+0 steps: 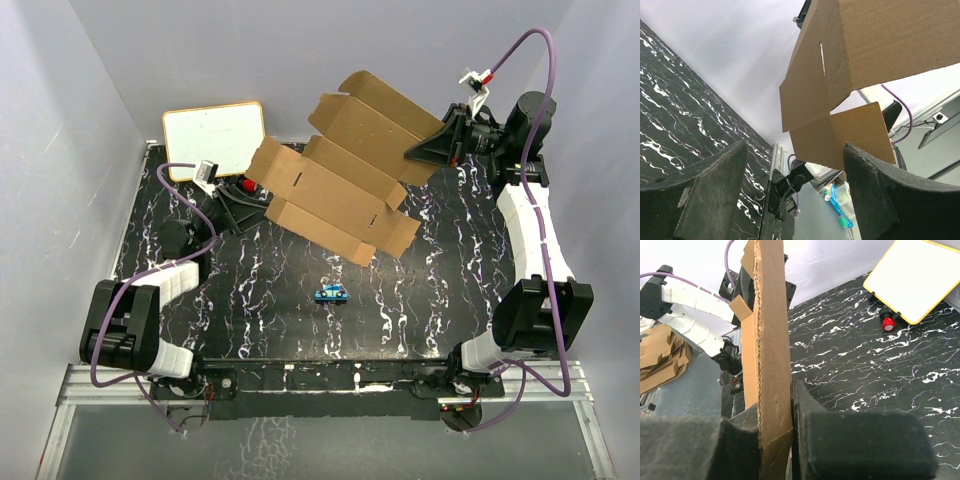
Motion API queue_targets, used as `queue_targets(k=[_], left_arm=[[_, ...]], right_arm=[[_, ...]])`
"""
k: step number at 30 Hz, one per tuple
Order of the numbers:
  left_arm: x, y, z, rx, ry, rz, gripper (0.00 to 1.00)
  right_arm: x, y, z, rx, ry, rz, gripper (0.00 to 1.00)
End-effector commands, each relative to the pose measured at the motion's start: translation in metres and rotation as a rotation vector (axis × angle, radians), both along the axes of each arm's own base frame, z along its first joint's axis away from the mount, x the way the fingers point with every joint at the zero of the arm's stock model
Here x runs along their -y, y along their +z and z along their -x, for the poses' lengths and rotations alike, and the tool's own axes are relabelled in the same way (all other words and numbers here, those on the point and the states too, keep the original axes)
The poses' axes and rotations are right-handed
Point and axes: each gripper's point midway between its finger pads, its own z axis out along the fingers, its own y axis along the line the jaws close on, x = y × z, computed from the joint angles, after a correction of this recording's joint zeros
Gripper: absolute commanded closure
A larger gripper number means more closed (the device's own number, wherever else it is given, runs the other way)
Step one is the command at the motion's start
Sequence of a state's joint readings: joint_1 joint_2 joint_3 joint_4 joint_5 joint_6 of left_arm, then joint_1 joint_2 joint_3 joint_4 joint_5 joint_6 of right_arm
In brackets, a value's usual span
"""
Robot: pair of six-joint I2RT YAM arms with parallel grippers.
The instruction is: Fold the paper box
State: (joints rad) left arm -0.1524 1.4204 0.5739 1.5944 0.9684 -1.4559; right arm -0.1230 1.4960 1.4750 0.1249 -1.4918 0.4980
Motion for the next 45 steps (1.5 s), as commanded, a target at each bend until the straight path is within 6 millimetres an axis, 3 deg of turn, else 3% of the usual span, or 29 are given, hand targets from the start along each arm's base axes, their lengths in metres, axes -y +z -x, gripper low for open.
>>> queue_targets(k=[1,17,27,37,42,45], left_arm=[[-0.007,0.041,0.026,0.256,0.004,0.05,0.25],[-0.007,0.049,0.027,0.251,-0.01,0.058,0.25],[-0.008,0.041,0.022,0.242,-0.007,0.041,0.26],[-0.061,0.04,-0.032,0.161,0.286,-0.014,0.31],[-0.082,0.01,-0.065,0.047,0.439,-0.071,0.58],[-0.085,0.007,-0.077,0.063,0.461,-0.069,0.64]], right_arm=[[0.003,0.001,-0.004,0.061,-0.013,0.009,0.92],[0.004,-0.004,-0.007,0.05,-0.018,0.007,0.92],[0.003,-0.002,-0.002,0.057,-0.008,0.009,0.92],[0.002,0.005,0.005,0.087,0.03,0.019,0.92],[0.002,0.009,0.011,0.108,0.047,0.023,0.92],[0.0,0.013,0.016,0.105,0.058,0.023,0.92]])
